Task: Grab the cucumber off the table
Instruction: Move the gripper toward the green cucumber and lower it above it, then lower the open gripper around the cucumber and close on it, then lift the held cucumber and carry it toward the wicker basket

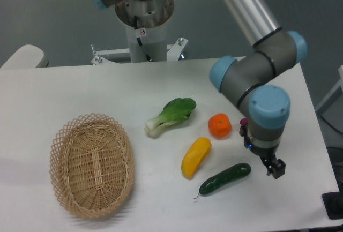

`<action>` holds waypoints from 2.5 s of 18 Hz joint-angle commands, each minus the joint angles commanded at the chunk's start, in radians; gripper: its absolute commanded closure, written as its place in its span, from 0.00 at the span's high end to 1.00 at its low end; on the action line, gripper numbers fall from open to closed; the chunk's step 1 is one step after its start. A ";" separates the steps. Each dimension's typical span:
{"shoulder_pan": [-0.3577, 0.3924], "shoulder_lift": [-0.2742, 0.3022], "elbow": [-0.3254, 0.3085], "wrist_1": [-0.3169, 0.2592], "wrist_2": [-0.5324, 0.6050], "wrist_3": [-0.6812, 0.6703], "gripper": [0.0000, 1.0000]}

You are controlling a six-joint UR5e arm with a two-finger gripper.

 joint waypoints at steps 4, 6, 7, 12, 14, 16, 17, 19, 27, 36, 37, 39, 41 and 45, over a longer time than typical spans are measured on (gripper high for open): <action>-0.018 -0.031 -0.005 0.002 -0.020 -0.126 1.00; -0.020 -0.034 -0.014 0.003 -0.020 -0.128 1.00; -0.029 -0.035 -0.015 0.002 -0.020 -0.128 1.00; -0.055 -0.046 -0.034 0.008 -0.012 -0.129 1.00; -0.071 -0.051 -0.040 0.008 -0.011 -0.132 1.00; -0.075 -0.052 -0.044 0.015 -0.011 -0.132 0.89; -0.075 -0.052 -0.044 0.021 -0.011 -0.131 0.71; -0.075 -0.052 -0.035 0.023 -0.012 -0.125 0.44; -0.075 -0.046 0.006 0.015 -0.022 -0.126 0.26; -0.132 0.102 -0.005 -0.046 -0.221 -0.354 0.26; -0.147 0.121 -0.005 -0.063 -0.242 -0.385 0.26; -0.173 0.161 -0.008 -0.087 -0.282 -0.437 0.27; -0.190 0.202 -0.012 -0.112 -0.316 -0.454 0.27; -0.203 0.228 -0.021 -0.118 -0.336 -0.456 0.27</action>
